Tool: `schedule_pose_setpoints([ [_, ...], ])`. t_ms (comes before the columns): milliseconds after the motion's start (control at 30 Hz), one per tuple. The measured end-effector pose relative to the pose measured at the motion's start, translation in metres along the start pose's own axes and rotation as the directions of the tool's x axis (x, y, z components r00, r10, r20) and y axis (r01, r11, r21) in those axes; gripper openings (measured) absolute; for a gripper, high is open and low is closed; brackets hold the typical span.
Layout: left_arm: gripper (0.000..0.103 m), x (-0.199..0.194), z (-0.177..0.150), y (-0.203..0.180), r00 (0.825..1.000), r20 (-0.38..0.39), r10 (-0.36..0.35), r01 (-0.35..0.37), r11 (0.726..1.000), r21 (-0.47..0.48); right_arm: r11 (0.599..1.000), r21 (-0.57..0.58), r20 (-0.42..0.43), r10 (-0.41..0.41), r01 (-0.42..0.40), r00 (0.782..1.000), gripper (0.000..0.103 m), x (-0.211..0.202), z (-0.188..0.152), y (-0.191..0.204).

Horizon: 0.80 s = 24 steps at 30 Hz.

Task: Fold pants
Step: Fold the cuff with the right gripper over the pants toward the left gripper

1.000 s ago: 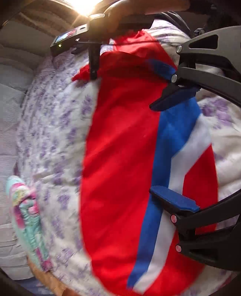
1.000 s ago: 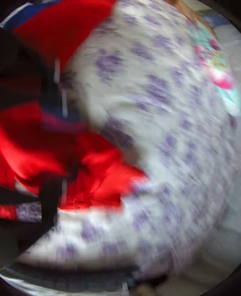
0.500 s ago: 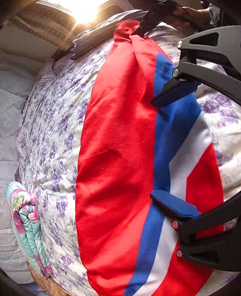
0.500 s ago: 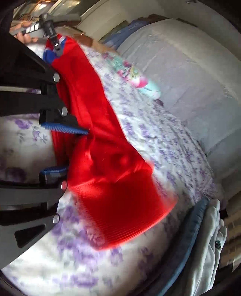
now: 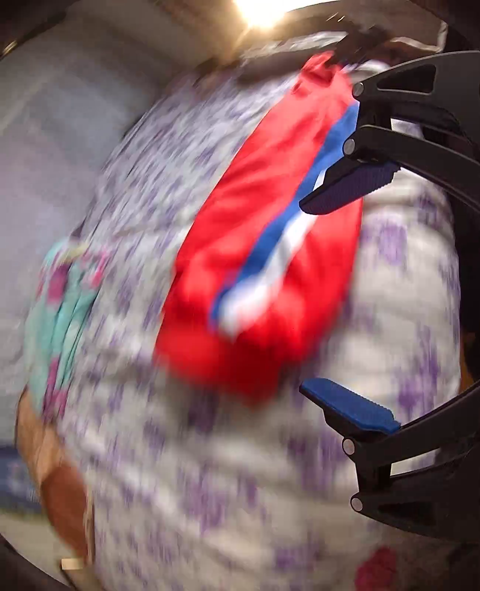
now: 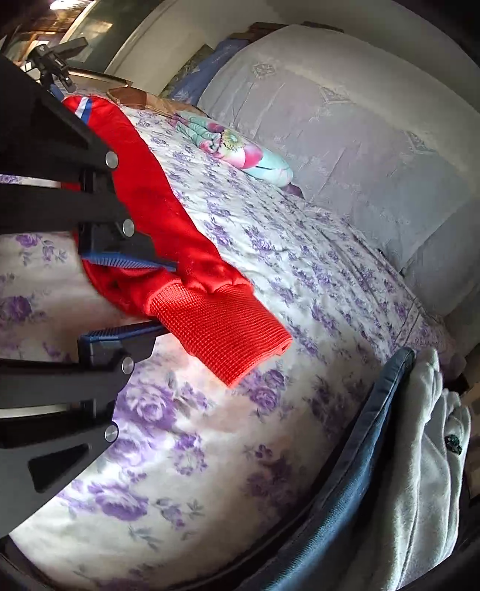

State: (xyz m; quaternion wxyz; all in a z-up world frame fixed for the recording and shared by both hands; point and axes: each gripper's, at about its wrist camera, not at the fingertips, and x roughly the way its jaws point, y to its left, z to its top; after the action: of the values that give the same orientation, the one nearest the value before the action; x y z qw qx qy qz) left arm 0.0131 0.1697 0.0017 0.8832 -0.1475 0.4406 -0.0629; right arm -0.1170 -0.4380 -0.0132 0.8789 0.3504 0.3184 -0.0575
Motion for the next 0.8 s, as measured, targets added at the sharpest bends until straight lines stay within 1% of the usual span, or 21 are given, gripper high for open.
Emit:
schedule_pose_setpoints([
  [33, 0.088, -0.003, 0.002, 0.008, 1.0, 0.009, 0.021, -0.021, 0.999, -0.026, 1.0, 0.001, -0.007, -0.004, 0.004, 1.0, 0.027, 0.001, 0.003, 0.001],
  [67, 0.088, -0.005, 0.003, 0.018, 1.0, 0.01, 0.018, -0.017, 0.998, -0.058, 1.0, -0.008, -0.009, -0.009, 0.009, 1.0, 0.027, 0.001, 0.003, 0.002],
  [133, 0.088, 0.002, 0.005, 0.034, 0.999, -0.012, -0.039, 0.037, 0.991, -0.132, 0.999, -0.037, -0.005, -0.021, 0.021, 1.0, 0.027, 0.0, 0.004, 0.003],
  [200, 0.088, 0.021, 0.007, 0.032, 0.995, -0.054, -0.082, 0.074, 0.988, -0.138, 0.999, -0.035, -0.005, -0.018, 0.018, 1.0, 0.026, 0.003, 0.006, 0.004],
  [233, 0.088, 0.029, 0.009, 0.029, 0.997, -0.055, -0.062, 0.055, 0.99, -0.128, 0.999, -0.038, 0.002, -0.008, 0.008, 1.0, 0.025, 0.004, 0.008, 0.006],
  [267, 0.085, 0.034, 0.011, 0.027, 0.998, -0.053, -0.029, 0.023, 0.992, -0.125, 0.999, -0.041, 0.012, 0.015, -0.014, 1.0, 0.023, 0.003, 0.011, 0.009],
  [300, 0.08, 0.04, 0.016, 0.025, 0.999, -0.047, 0.0, -0.006, 0.992, -0.128, 0.997, -0.044, 0.036, 0.067, -0.065, 0.997, 0.022, 0.0, 0.016, 0.014],
  [333, 0.065, 0.043, 0.022, 0.026, 0.999, -0.031, 0.018, -0.022, 0.99, -0.137, 0.992, -0.055, 0.059, 0.115, -0.112, 0.992, 0.02, -0.006, 0.021, 0.02],
  [367, 0.065, 0.045, 0.027, 0.029, 0.999, -0.033, 0.02, -0.024, 0.988, -0.153, 0.982, -0.085, 0.088, 0.177, -0.17, 0.98, 0.019, -0.014, 0.025, 0.029],
  [400, 0.065, 0.049, 0.03, 0.035, 0.999, -0.046, 0.003, -0.012, 0.981, -0.193, 0.963, -0.144, 0.125, 0.244, -0.226, 0.962, 0.019, -0.026, 0.026, 0.039],
  [433, 0.065, 0.052, 0.031, 0.037, 0.998, -0.056, -0.002, -0.009, 0.979, -0.203, 0.957, -0.182, 0.143, 0.254, -0.227, 0.957, 0.019, -0.032, 0.025, 0.044],
  [467, 0.065, 0.053, 0.03, 0.038, 0.998, -0.057, 0.008, -0.019, 0.982, -0.19, 0.961, -0.199, 0.143, 0.224, -0.194, 0.964, 0.019, -0.032, 0.023, 0.043],
  [500, 0.065, 0.053, 0.028, 0.034, 0.998, -0.055, 0.035, -0.044, 0.986, -0.161, 0.979, -0.159, 0.082, 0.145, -0.131, 0.986, 0.02, -0.018, 0.02, 0.032],
  [533, 0.065, 0.051, 0.027, 0.032, 0.997, -0.053, 0.052, -0.059, 0.988, -0.141, 0.99, -0.118, 0.009, 0.084, -0.082, 0.996, 0.022, -0.004, 0.016, 0.019],
  [567, 0.065, 0.049, 0.025, 0.031, 0.997, -0.052, 0.062, -0.068, 0.989, -0.128, 0.997, -0.079, -0.074, 0.005, -0.01, 0.997, 0.023, 0.012, 0.009, 0.004],
  [600, 0.065, 0.046, 0.025, 0.034, 0.997, -0.053, 0.058, -0.065, 0.989, -0.129, 0.997, -0.082, -0.096, -0.003, -0.005, 0.995, 0.022, 0.015, 0.003, -0.004],
  [633, 0.065, 0.042, 0.025, 0.036, 0.996, -0.058, 0.07, -0.077, 0.989, -0.128, 0.992, -0.123, -0.077, -0.017, 0.008, 0.997, 0.027, 0.008, 0.001, 0.0],
  [700, 0.068, 0.028, 0.026, 0.04, 0.995, -0.065, 0.077, -0.085, 0.988, -0.127, 0.982, -0.175, -0.046, -0.079, 0.069, 0.996, 0.044, -0.011, 0.002, 0.013],
  [733, 0.07, 0.018, 0.026, 0.041, 0.995, -0.065, 0.072, -0.08, 0.989, -0.126, 0.978, -0.186, -0.01, -0.098, 0.095, 0.995, 0.057, -0.022, 0.004, 0.018],
  [767, 0.07, 0.011, 0.027, 0.043, 0.996, -0.058, 0.074, -0.081, 0.989, -0.123, 0.972, -0.201, 0.035, -0.116, 0.121, 0.993, 0.059, -0.034, 0.006, 0.022],
  [800, 0.07, -0.007, 0.029, 0.039, 0.996, -0.027, 0.083, -0.085, 0.99, -0.11, 0.959, -0.228, 0.095, -0.15, 0.168, 0.984, 0.059, -0.05, 0.009, 0.031],
])
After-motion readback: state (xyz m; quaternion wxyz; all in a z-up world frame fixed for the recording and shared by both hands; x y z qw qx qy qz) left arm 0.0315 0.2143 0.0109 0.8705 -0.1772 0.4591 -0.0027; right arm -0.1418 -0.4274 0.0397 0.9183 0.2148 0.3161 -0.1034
